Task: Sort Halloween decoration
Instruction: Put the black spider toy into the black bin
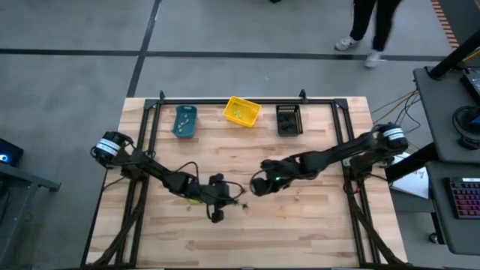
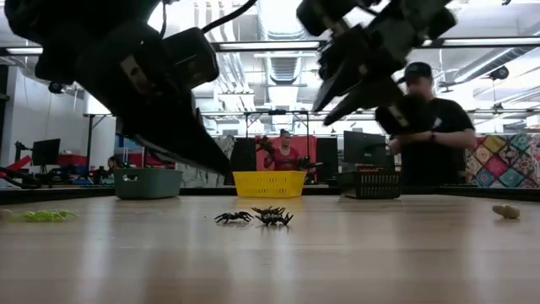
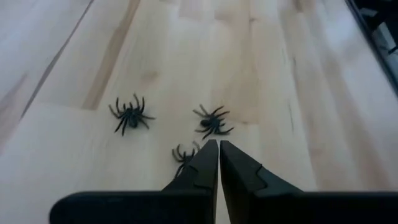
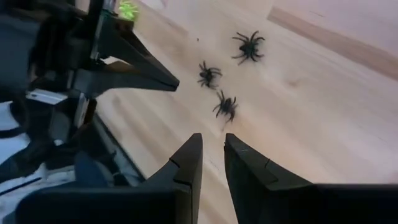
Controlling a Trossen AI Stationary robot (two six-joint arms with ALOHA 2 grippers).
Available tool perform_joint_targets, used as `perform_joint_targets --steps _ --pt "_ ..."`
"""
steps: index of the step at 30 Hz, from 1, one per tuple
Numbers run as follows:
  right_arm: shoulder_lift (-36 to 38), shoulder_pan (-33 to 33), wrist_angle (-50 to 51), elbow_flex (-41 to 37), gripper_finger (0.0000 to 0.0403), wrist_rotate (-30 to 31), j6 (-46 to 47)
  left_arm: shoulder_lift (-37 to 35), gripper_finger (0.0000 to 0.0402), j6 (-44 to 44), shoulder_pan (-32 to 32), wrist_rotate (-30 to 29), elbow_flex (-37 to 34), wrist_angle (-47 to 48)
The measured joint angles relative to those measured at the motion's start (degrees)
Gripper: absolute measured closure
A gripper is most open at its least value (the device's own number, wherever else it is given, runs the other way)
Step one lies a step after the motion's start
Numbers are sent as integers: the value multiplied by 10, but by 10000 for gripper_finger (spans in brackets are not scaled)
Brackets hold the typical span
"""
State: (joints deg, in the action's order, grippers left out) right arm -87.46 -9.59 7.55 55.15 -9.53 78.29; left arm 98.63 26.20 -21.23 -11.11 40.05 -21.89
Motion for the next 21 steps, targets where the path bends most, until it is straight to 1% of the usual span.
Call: perform_joint_targets --steps 7,14,17,21 --pt "-98 1 11 77 346 0 -44 18 401 -12 -1 -3 -8 -3" --pt "-159 1 30 129 345 0 -61 43 401 -13 -1 -4 -5 -13" --pt "-172 1 30 136 332 1 -64 52 401 -13 -1 -5 -5 -13" --pt "-183 1 28 138 301 18 -75 69 401 -12 -1 -7 -5 -20"
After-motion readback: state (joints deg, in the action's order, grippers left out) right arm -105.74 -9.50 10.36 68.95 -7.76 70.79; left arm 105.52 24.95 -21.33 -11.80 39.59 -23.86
